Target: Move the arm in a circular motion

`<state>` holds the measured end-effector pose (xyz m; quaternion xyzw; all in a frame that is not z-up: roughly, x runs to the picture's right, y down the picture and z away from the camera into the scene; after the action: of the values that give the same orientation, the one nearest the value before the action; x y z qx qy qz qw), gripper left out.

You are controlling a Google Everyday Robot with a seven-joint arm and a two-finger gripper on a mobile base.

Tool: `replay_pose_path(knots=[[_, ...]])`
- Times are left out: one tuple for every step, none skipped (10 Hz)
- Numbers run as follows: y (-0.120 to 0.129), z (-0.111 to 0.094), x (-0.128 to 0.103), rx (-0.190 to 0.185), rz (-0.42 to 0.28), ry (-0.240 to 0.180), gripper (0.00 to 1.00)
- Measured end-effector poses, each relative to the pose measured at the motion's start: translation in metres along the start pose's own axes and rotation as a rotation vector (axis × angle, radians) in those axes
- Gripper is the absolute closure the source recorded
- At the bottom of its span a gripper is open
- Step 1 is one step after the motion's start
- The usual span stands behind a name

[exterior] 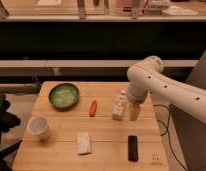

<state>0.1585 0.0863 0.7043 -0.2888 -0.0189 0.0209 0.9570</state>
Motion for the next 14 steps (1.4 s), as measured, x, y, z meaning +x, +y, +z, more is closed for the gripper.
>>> replay_pose_path(knots=[[-0.008, 0.001, 0.005, 0.003, 0.011, 0.001, 0.20], [-0.018, 0.002, 0.005, 0.005, 0.015, 0.002, 0.20], [-0.027, 0.003, 0.002, 0.005, 0.017, -0.001, 0.20], [-0.029, 0.003, 0.003, 0.004, 0.019, 0.002, 0.20], [-0.028, 0.003, 0.004, 0.003, 0.025, 0.003, 0.20], [-0.029, 0.004, -0.001, 0.002, 0.024, 0.002, 0.20], [-0.032, 0.005, -0.012, 0.006, 0.013, -0.002, 0.20], [-0.035, 0.005, -0.021, 0.008, 0.006, -0.004, 0.20], [-0.038, 0.005, -0.028, 0.012, 0.005, -0.003, 0.20], [-0.041, 0.006, -0.034, 0.012, 0.006, -0.003, 0.20], [-0.043, 0.005, -0.039, 0.010, 0.002, -0.004, 0.20], [-0.043, 0.006, -0.040, 0.009, -0.002, 0.000, 0.20], [-0.039, 0.006, -0.045, 0.006, 0.000, 0.000, 0.20], [-0.035, 0.007, -0.056, 0.005, -0.001, -0.006, 0.20]])
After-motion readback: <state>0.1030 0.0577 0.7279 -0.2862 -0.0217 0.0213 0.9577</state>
